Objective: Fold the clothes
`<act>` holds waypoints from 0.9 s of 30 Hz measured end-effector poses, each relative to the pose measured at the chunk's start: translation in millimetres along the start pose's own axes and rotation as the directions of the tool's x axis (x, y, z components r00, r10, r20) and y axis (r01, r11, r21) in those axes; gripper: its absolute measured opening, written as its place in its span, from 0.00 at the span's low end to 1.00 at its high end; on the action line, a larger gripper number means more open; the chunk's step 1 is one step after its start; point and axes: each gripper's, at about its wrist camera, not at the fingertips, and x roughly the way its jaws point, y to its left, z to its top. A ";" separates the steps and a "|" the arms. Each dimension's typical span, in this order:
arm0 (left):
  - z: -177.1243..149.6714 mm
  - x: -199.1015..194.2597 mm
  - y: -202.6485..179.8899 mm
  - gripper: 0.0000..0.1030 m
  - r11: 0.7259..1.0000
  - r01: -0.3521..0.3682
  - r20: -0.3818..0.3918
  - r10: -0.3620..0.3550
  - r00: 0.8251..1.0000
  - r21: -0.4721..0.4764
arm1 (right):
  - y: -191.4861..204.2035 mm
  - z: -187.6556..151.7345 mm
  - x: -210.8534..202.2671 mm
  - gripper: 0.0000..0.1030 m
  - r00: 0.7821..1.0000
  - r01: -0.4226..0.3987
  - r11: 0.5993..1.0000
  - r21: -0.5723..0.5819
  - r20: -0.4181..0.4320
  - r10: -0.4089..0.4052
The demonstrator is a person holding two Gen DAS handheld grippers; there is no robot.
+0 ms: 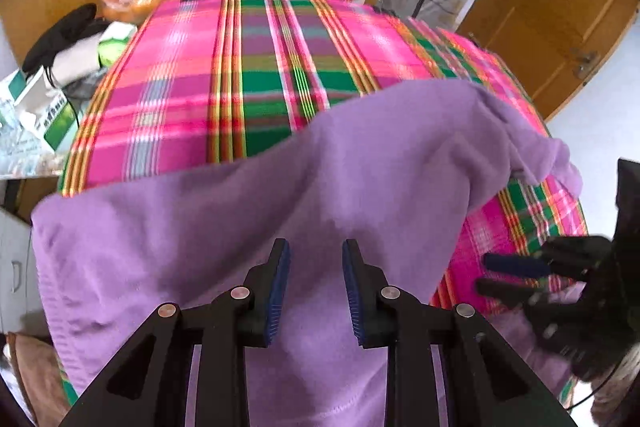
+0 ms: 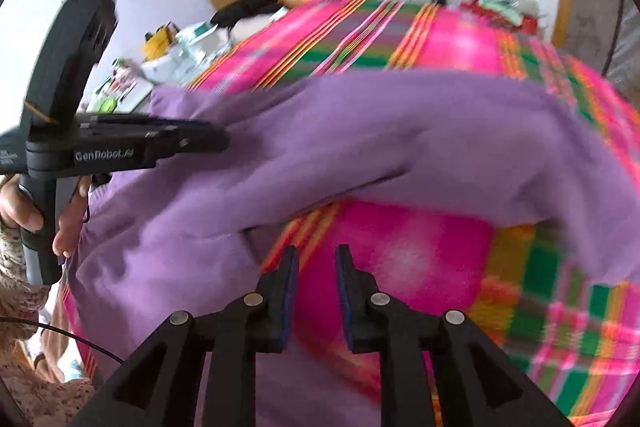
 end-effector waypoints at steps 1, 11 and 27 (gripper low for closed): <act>-1.4 2.2 -0.2 0.27 1.000 -0.003 -0.002 0.003 1.000 0.002 | 5.9 -1.0 5.0 0.18 1.000 -0.021 1.000 -0.007 -0.002 0.021; 1.3 18.4 12.8 0.27 0.998 -0.008 -0.009 0.008 1.000 -0.055 | 29.6 -0.4 14.2 0.43 0.997 -0.023 0.999 -0.043 0.068 0.025; 3.6 17.8 18.4 0.27 0.997 0.018 0.000 -0.018 1.000 -0.071 | 39.3 -22.6 -1.6 0.05 0.988 -0.074 0.997 0.025 0.137 0.070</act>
